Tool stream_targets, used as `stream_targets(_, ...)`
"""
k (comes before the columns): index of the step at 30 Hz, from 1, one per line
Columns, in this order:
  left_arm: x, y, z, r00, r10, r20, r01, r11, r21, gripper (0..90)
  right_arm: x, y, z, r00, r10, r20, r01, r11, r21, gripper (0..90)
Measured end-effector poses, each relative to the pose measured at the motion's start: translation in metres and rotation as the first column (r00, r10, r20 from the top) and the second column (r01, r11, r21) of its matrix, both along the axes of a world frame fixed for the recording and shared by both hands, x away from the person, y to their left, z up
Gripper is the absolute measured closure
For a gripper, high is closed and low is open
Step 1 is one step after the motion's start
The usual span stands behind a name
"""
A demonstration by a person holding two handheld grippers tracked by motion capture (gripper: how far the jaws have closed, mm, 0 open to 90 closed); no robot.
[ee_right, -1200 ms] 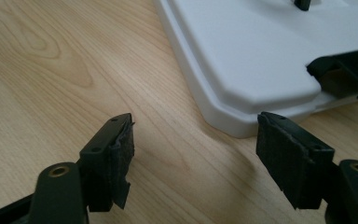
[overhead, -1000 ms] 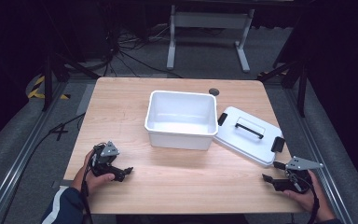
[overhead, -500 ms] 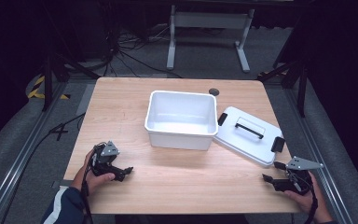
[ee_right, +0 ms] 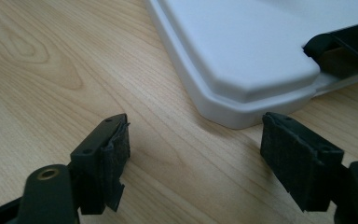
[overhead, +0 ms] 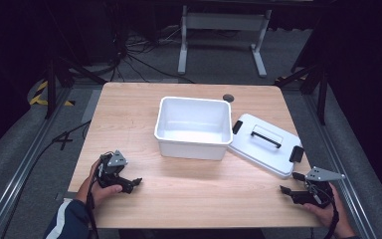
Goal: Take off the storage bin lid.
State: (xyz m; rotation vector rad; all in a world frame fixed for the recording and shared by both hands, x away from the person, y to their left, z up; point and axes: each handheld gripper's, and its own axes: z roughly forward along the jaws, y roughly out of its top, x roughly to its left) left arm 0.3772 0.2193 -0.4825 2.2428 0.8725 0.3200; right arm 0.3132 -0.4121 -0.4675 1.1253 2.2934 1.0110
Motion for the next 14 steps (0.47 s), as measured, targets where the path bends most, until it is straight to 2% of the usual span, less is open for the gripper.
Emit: stream_targets(14,0.0011,-0.0001,0.0003,1.0,0.0,-0.002,0.0,1.0,0.001,0.1,0.0,0.0,0.0,1.0,0.0,0.0,0.0,1.0,0.0,24.4)
